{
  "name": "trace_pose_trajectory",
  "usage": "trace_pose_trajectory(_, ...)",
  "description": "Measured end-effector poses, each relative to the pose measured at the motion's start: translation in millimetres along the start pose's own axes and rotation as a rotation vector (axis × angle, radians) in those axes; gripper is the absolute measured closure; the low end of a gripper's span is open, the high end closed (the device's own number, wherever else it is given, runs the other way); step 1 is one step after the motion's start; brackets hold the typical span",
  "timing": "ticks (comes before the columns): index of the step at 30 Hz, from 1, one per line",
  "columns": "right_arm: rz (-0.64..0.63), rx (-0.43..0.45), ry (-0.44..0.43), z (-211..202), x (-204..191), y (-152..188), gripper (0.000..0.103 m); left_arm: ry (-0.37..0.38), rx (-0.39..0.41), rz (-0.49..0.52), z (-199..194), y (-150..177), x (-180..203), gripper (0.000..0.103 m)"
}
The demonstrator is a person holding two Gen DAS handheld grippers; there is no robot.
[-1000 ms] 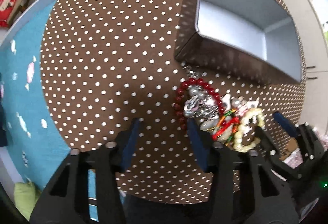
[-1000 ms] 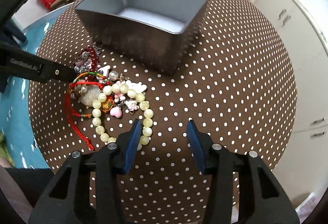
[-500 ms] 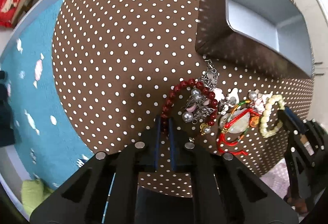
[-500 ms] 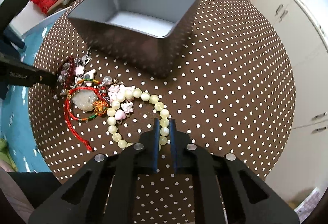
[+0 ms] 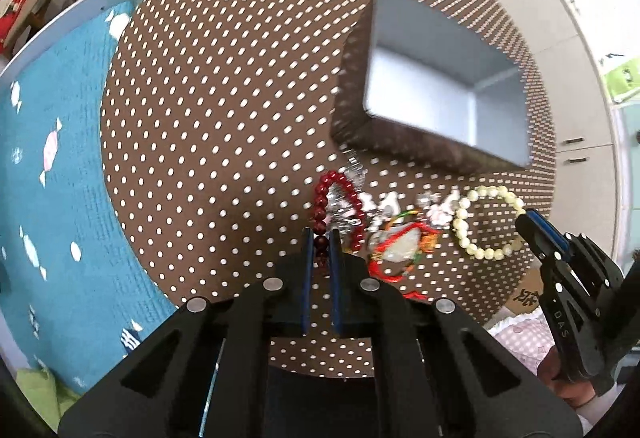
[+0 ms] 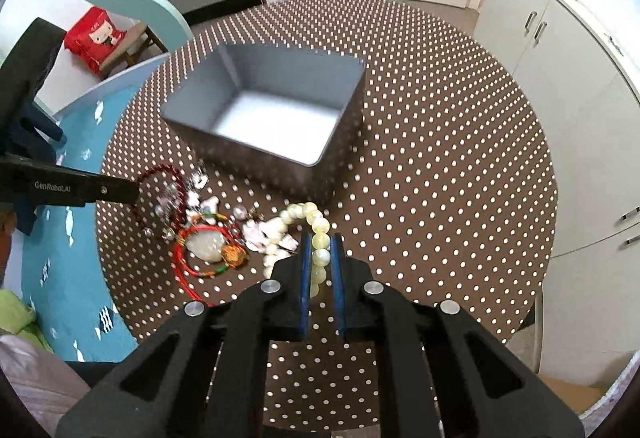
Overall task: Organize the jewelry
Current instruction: 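Grasp the cream bead bracelet with the right tool while the left grasps the red bead bracelet, then carry both bracelets into the silver tray and open both tools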
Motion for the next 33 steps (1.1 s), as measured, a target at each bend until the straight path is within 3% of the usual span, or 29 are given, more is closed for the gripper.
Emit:
trace_pose_trajectory(8,0.012,0.066,0.025,-22.8,7.6,-3.9,0.095,0.069,0.077,0.106,-33.3,4.2,24.7,0.096)
trace_pose_trajectory(14,0.023,0.124,0.048,-43.0,11.3,-16.8,0.095,0.086,0.112,0.129,-40.3,-4.9,51.5,0.096)
trace_pose_trajectory(26,0.032,0.209,0.01,-56.0,10.9,-45.3,0.095,0.121,0.207,0.169,-64.9,-25.8,71.3,0.096)
trace_pose_trajectory(33,0.037,0.202,-0.029,-43.1,11.0,-61.4,0.095,0.181,0.263,0.216,-78.9,-41.3,89.2,0.096)
Point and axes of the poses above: each gripper's, at about its wrist camera, not at the fingertips, and z roughly the way its jaws point, x to its right, y to its underside, the point moved 2 cm from there along z, roughly the way its jaws point, and after that the axes turned 12 degrees about y, right-handed, at the moved point
